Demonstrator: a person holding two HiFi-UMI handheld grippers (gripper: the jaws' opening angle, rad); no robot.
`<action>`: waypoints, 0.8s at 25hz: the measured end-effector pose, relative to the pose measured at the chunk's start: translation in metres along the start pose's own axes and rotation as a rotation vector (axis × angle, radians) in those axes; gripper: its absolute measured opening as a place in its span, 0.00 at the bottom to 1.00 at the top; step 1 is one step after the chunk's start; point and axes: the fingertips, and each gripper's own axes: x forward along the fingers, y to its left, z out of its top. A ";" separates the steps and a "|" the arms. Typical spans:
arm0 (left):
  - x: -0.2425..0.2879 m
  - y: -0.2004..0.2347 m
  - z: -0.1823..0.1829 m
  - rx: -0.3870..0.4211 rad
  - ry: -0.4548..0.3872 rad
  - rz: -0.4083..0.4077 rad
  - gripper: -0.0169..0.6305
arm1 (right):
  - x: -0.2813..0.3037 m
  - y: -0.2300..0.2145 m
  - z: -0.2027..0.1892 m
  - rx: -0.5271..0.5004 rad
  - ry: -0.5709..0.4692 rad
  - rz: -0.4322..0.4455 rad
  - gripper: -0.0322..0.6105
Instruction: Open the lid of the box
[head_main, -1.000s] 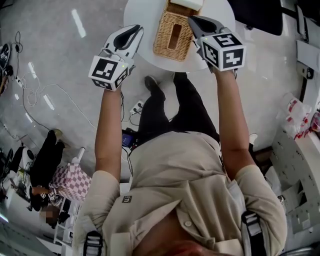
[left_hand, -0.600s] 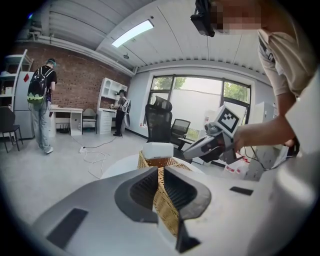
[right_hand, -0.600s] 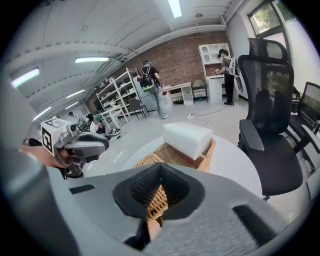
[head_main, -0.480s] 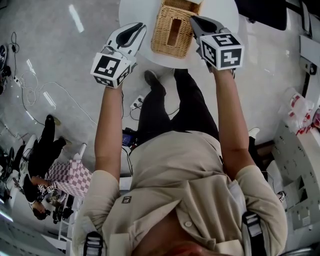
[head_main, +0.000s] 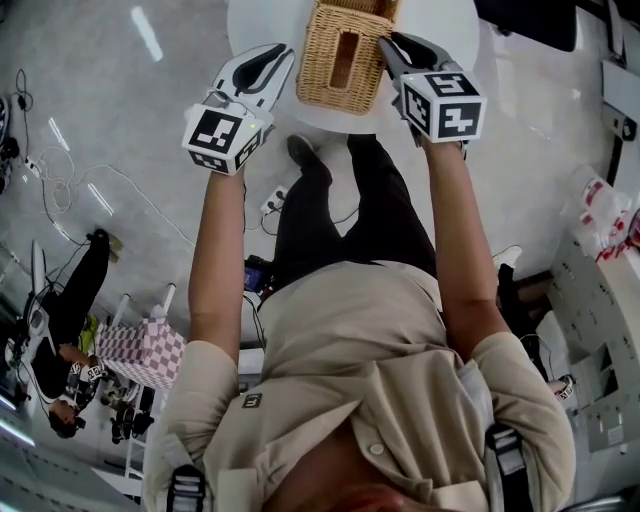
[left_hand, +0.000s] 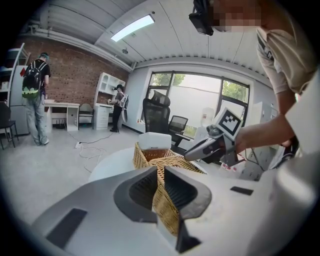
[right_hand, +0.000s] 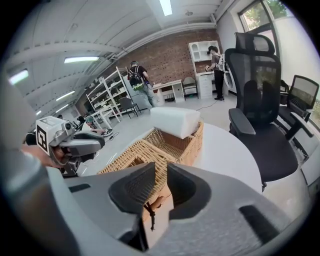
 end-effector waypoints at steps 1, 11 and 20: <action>0.001 0.003 -0.002 -0.002 0.001 -0.001 0.05 | 0.003 0.000 0.001 0.002 -0.004 -0.002 0.15; 0.006 -0.006 -0.016 -0.014 -0.001 -0.009 0.11 | -0.002 -0.003 -0.005 0.025 -0.066 -0.052 0.22; 0.004 -0.007 -0.031 -0.017 0.000 -0.026 0.13 | 0.008 0.000 -0.018 0.227 -0.089 0.030 0.23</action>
